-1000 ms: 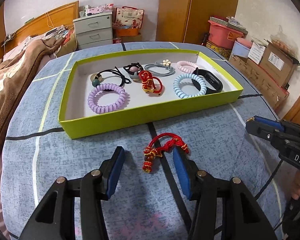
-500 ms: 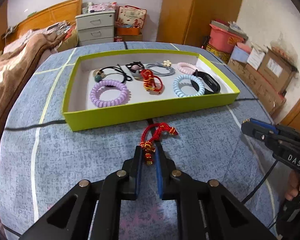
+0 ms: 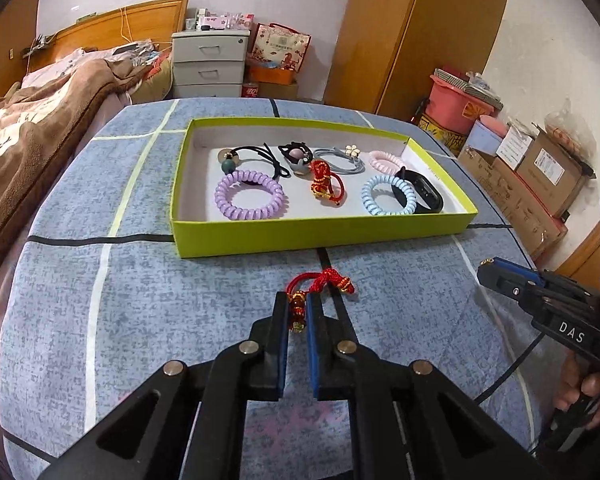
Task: Organize jewelry
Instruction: 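Carry the gold clip with the right gripper while the left carries the red tassel into the box, then open the right gripper inside the box while the left gripper opens, releasing both items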
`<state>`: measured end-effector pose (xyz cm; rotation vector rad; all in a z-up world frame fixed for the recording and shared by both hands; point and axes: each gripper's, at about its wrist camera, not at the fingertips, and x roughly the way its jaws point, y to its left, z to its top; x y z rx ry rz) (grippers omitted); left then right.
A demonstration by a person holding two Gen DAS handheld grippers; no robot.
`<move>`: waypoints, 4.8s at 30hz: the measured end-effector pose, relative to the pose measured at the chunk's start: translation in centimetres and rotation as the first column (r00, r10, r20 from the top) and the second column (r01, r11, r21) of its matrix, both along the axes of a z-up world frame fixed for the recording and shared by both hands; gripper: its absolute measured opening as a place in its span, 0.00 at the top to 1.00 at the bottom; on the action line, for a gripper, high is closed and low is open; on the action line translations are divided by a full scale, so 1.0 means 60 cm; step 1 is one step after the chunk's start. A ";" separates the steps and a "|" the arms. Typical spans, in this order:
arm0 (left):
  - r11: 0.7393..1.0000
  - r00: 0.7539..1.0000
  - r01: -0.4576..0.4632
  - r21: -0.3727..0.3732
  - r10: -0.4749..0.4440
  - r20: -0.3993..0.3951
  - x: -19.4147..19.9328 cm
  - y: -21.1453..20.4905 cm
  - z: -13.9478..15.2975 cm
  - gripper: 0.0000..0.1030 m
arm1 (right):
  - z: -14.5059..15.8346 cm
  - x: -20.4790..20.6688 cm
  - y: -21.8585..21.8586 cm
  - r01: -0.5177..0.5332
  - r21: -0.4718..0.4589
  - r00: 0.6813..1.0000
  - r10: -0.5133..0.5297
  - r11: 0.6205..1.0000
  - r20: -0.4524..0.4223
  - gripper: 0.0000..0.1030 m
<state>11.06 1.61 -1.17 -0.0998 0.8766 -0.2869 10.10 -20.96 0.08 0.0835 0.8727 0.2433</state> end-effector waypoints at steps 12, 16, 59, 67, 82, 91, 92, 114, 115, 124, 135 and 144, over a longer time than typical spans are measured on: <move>0.999 0.999 -0.006 -0.036 0.007 0.048 -0.005 0.013 0.034 0.91 | 0.020 0.001 0.004 -0.008 0.005 1.000 0.008 1.000 0.030 0.75; 0.997 0.998 -0.019 -0.069 0.023 0.061 0.002 0.024 0.047 0.92 | 0.030 0.005 0.004 -0.007 0.009 0.999 0.006 1.000 0.046 0.75; 0.993 0.996 -0.068 0.096 0.073 -0.046 0.035 0.021 -0.021 0.49 | 0.048 0.096 0.036 -0.056 0.012 0.996 0.055 0.998 0.070 0.75; 0.985 0.997 -0.076 0.158 0.080 -0.021 0.034 0.009 -0.025 0.52 | 0.049 0.091 0.038 -0.061 0.015 0.995 0.060 0.998 0.074 0.75; 0.994 0.996 -0.086 0.061 0.084 0.040 0.028 0.033 0.025 0.75 | 0.052 0.099 0.041 -0.058 0.015 0.996 0.057 0.998 0.075 0.75; 0.997 0.995 -0.076 0.015 0.075 0.069 0.098 0.031 0.060 0.75 | 0.052 0.146 0.039 -0.054 -0.010 0.996 0.054 0.999 0.070 0.75; 0.997 0.995 -0.075 0.014 0.074 0.070 0.106 0.029 0.060 0.75 | 0.050 0.155 0.040 -0.056 -0.018 0.996 0.057 0.998 0.068 0.75; 0.999 0.999 -0.036 0.028 0.036 -0.006 0.178 -0.005 0.011 0.74 | -0.004 0.237 0.033 -0.060 -0.074 0.998 0.060 0.995 0.001 0.75; 0.999 0.999 -0.039 0.028 0.039 -0.013 0.181 -0.005 0.009 0.74 | -0.005 0.237 0.033 -0.058 -0.076 0.998 0.058 0.995 0.000 0.75; 0.998 0.999 -0.043 0.035 0.044 -0.026 0.185 -0.008 0.002 0.69 | -0.009 0.240 0.032 -0.055 -0.088 0.998 0.055 0.995 -0.003 0.75; 0.997 0.998 -0.067 0.046 0.067 -0.006 0.171 -0.006 0.012 0.55 | 0.000 0.229 0.029 -0.052 -0.066 0.998 0.053 0.996 0.023 0.57; 0.991 0.993 -0.114 0.068 0.111 0.040 0.138 -0.011 0.040 0.48 | 0.028 0.186 0.027 -0.031 -0.042 0.997 0.034 0.999 0.073 0.57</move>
